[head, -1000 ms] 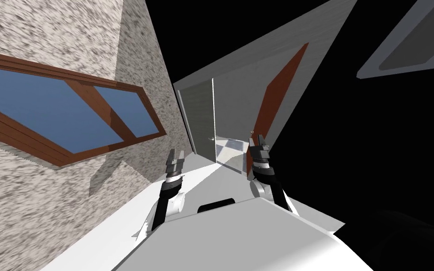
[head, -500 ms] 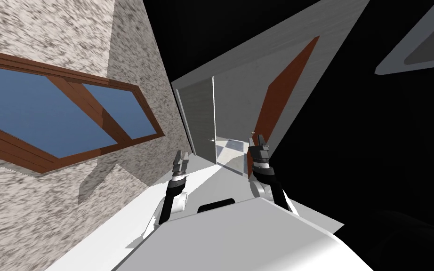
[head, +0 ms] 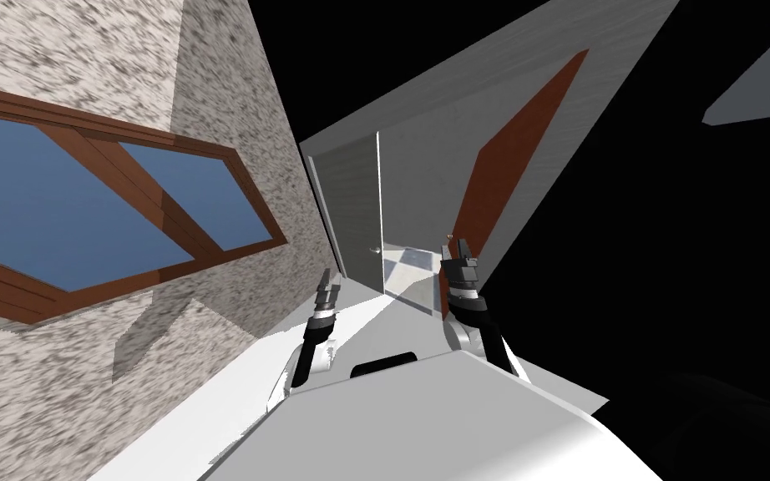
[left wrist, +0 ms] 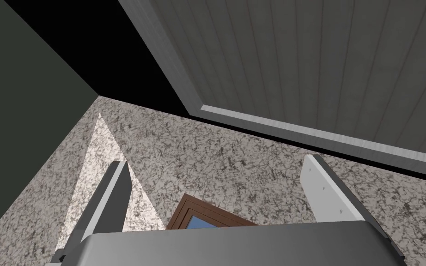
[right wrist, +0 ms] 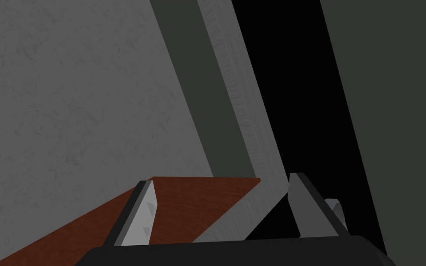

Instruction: Push the door open

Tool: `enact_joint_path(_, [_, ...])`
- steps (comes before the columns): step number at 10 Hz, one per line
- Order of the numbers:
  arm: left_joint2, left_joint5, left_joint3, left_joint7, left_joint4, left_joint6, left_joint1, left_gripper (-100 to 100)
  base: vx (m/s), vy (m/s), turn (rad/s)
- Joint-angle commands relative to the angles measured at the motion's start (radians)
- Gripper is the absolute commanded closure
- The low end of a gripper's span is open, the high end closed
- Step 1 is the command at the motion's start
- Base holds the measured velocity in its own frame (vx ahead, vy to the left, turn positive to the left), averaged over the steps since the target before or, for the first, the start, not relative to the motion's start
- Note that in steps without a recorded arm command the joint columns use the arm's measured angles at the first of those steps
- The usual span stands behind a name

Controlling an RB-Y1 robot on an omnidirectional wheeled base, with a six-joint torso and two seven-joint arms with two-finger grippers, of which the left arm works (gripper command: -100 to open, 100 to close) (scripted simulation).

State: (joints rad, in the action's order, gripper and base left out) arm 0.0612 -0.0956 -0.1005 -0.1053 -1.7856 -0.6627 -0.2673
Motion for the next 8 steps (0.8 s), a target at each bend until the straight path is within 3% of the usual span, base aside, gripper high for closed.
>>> enact_joint_path(1, [0.004, -0.003, -0.009, -0.003, 0.044, -0.009, 0.014, -100, 0.107, 0.019, -0.022])
enact_joint_path(8, [0.019, -0.018, -0.045, -0.022, 0.239, -0.034, 0.089, -100, 0.095, 0.029, -0.025])
